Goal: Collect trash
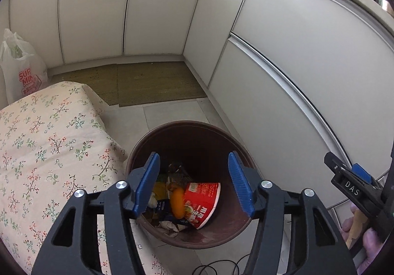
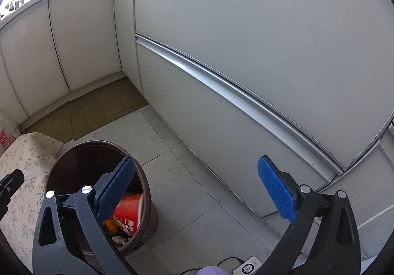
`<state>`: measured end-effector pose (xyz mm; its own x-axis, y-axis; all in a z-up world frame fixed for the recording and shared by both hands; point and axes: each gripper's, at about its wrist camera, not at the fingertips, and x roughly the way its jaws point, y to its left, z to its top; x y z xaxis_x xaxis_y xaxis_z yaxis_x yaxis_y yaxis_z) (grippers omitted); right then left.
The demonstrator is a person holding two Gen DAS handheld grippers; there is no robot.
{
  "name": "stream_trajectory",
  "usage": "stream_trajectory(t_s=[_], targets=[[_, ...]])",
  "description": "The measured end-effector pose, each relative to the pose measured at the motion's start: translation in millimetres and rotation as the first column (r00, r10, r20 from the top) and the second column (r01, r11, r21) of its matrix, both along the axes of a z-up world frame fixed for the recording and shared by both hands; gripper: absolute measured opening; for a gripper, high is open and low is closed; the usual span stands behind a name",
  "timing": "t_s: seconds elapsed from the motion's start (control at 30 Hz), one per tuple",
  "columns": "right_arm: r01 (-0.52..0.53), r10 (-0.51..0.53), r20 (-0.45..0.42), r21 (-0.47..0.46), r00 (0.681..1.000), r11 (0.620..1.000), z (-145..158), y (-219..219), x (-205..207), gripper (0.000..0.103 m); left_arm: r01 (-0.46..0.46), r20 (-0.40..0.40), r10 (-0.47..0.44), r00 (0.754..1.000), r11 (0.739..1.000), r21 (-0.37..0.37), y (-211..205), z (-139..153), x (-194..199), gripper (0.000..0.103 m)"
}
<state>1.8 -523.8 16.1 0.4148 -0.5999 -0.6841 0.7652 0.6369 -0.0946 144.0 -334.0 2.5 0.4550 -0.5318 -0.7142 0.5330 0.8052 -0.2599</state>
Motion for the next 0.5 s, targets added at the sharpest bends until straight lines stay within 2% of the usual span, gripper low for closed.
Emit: stream_trajectory(t_s=[0.23, 0.37, 0.5], targets=[[-0.033, 0.033, 0.029, -0.001, 0.999, 0.999, 6, 16, 1, 0.096, -0.006, 0.027, 0.005, 1.0, 1.0, 0.029, 4, 2, -5, 0.063], [-0.07, 0.069, 0.056, 0.015, 0.996, 0.997, 10, 32, -4, 0.096, -0.026, 0.064, 0.023, 0.998, 0.999, 0.044, 20, 10, -18, 0.068], [-0.112, 0.113, 0.078, -0.014, 0.991, 0.994, 14, 58, -11, 0.096, -0.074, 0.116, 0.067, 0.991, 0.996, 0.058, 46, 18, -35, 0.074]])
